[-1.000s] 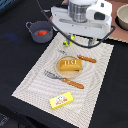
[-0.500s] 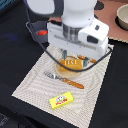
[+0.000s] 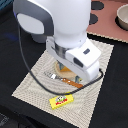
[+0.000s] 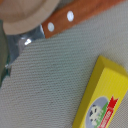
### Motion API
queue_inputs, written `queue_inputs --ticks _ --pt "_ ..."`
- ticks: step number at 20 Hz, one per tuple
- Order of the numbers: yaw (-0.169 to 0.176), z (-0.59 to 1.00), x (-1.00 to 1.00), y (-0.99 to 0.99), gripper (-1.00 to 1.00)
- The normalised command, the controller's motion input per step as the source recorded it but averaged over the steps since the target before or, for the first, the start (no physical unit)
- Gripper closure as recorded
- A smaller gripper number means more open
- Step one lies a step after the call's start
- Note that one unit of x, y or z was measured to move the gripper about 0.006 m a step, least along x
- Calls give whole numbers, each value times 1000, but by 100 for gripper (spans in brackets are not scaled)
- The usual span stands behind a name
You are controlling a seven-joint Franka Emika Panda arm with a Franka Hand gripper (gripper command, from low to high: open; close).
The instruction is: Interact with the objects in diverse but meaningful ways.
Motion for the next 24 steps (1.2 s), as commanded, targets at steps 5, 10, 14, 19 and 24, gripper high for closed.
queue_inputs --ticks 5,10,14,19,24 --pt "-91 501 792 -515 -100" --pt "-84 468 788 -505 -100" --pt "-69 56 420 -519 -100" --pt "-19 -226 83 -419 -100" --pt "1 -355 -71 -353 -100"
